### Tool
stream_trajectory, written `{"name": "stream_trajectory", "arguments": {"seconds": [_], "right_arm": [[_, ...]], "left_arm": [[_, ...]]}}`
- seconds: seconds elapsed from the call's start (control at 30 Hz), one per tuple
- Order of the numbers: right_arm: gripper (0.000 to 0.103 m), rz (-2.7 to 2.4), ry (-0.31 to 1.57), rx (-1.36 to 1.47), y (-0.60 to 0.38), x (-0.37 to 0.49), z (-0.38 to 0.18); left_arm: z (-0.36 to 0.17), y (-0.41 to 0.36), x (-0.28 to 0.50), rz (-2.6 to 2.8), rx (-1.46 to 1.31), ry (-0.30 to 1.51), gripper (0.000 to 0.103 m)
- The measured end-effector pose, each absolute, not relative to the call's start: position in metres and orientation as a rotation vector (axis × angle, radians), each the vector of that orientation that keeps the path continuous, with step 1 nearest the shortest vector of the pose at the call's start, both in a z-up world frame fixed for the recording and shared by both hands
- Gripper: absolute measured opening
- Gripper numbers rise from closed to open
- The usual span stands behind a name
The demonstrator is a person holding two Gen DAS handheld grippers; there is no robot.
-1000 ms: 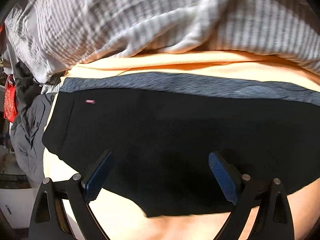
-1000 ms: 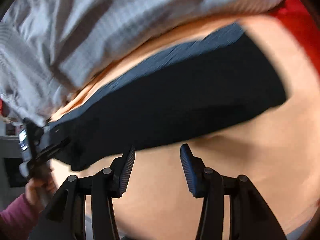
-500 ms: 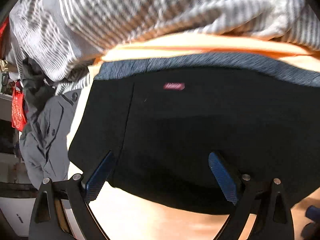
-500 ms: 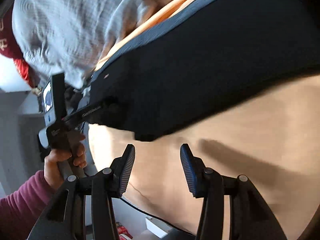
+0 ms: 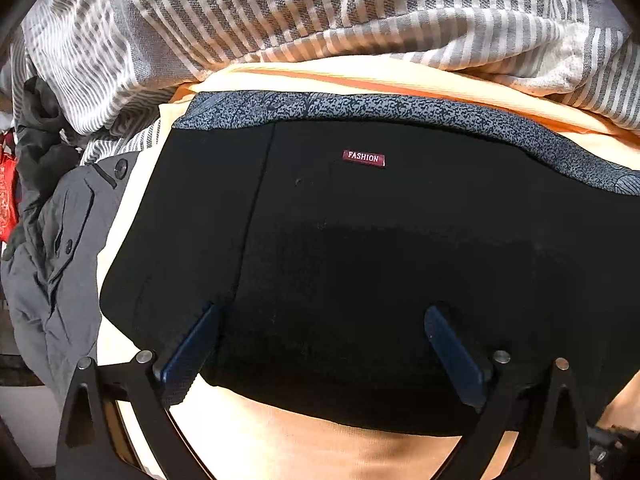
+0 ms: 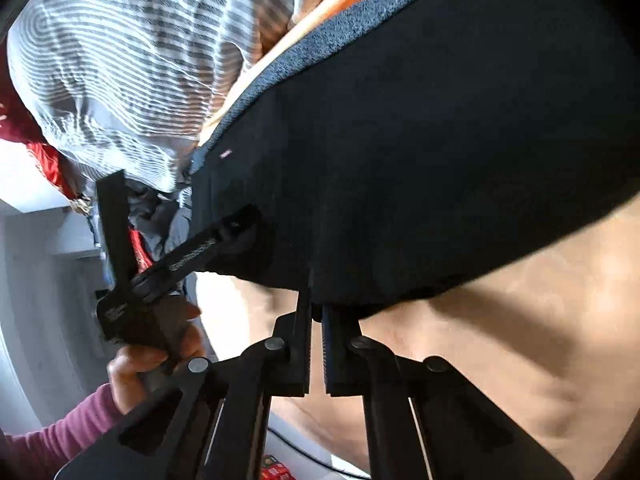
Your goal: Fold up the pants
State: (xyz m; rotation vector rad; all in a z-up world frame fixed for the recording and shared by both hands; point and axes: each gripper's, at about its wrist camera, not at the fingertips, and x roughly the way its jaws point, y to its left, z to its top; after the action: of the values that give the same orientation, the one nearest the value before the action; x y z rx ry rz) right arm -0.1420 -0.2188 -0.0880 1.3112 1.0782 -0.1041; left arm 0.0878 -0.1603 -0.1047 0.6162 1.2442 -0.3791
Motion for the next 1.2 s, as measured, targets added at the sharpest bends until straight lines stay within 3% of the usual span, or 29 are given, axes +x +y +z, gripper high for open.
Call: {"name": "stream_trajectory", "arguments": {"seconds": [0.17,0.33,0.43,0.57,0.7,0.8,0.87,1.2], "right_arm": [[0.004,-0.112,1.242,1.234,-0.198,-0.160,-0.094],[0.006,-0.200,1.168,1.081,-0.222,-0.154,-0.053],[0.006,-0.211,1.194,1.051,-0.238,-0.136,-0.058],[0.004,-0.228,1.310,1.110,-0.237,-0.143,-0.095],[0.004,-0.208,1.262,1.192,-0.235,-0.171,-0.087],[0.022,-0.191,1.240,1.206,-0.236,-0.191,-0.071],[0.044,-0.213,1.234,1.205,-0.242,-0.206,-0.059],[0.046,-0.397,1.172,1.266,-0.298,-0.296,-0.027]], "left_arm": [[-0.105,-0.159,0.088,-0.378,0.621,1.235,0.102],[-0.105,-0.160,0.085,-0.375,0.619,1.223,0.102],[-0.104,-0.162,0.083,-0.366,0.625,1.218,0.102],[-0.104,-0.161,0.081,-0.367,0.627,1.210,0.102],[-0.103,-0.161,0.080,-0.385,0.636,1.198,0.102],[-0.104,-0.161,0.081,-0.386,0.640,1.208,0.102],[-0.103,-0.164,0.081,-0.371,0.643,1.223,0.102],[-0.073,-0.195,0.049,-0.367,0.731,1.179,0.102]]}}
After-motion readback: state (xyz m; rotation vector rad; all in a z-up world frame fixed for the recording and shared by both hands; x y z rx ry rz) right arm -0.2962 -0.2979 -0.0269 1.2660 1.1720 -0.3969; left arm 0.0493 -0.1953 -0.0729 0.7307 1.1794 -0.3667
